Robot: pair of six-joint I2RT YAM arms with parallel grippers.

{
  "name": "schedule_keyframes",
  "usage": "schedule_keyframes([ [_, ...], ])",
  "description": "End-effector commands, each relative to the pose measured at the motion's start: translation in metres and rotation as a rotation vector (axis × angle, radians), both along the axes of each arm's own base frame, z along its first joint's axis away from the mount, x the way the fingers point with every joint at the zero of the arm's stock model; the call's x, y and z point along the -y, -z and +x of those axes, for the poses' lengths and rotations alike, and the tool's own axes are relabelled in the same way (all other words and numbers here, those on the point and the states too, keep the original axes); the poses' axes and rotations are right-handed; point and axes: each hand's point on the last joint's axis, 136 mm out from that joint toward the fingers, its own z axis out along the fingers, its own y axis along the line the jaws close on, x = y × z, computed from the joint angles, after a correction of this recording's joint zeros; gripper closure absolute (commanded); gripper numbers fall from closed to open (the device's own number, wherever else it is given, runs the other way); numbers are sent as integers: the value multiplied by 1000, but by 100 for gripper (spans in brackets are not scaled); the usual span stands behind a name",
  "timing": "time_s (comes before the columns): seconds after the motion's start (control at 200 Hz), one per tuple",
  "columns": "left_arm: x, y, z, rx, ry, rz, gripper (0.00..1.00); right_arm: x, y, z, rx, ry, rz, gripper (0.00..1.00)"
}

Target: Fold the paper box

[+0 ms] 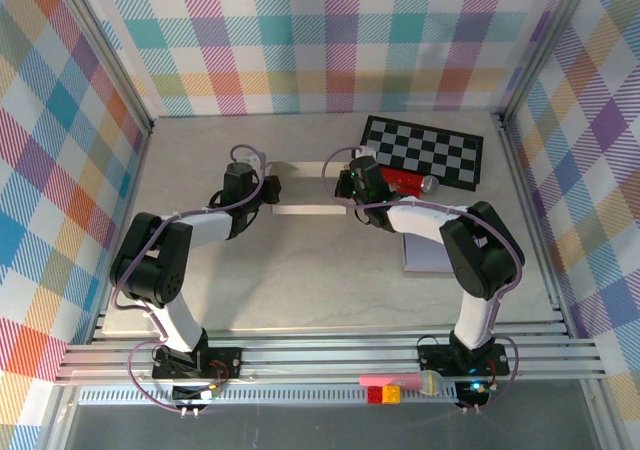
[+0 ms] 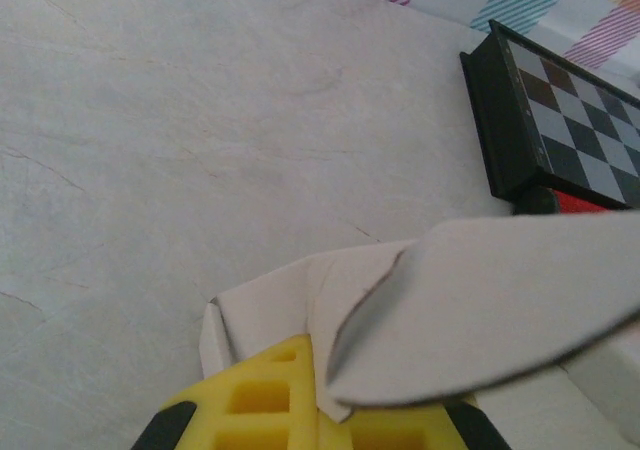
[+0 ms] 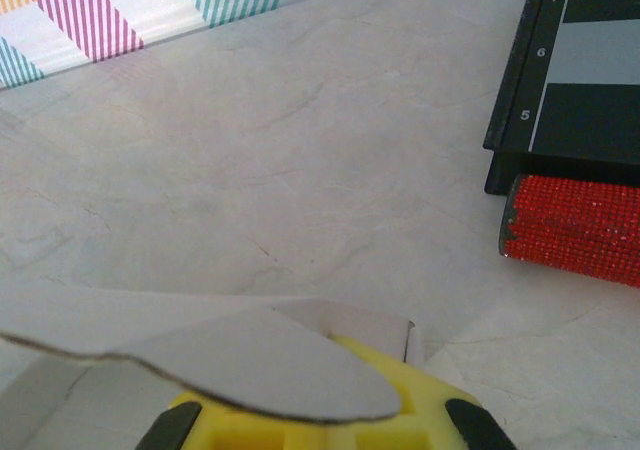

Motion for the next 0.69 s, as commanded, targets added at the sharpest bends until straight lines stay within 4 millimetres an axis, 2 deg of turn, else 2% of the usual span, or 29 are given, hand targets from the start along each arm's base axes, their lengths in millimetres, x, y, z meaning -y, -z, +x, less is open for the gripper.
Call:
schedule_keyframes([
  [0.0,20,-14,-10,42,88,-84,100,-19,-8,-15,15,-66,19,100],
  [0.14,15,-2,-20,9,78,-59,100,-12,3,-27,-64,-46,-16,100],
  [0.26,11,6,-27,-17,82,-8,100,-9,5,-41,-177,-42,-7,88],
  [0.38,9,10,-32,-31,87,66,100,-6,-5,-60,-324,-18,30,60],
  [0.49,7,13,-34,-39,76,119,100,-9,-18,-84,-468,-4,116,43],
  [0.69,12,14,-39,-25,82,188,100,-14,-23,-130,-794,27,304,40],
])
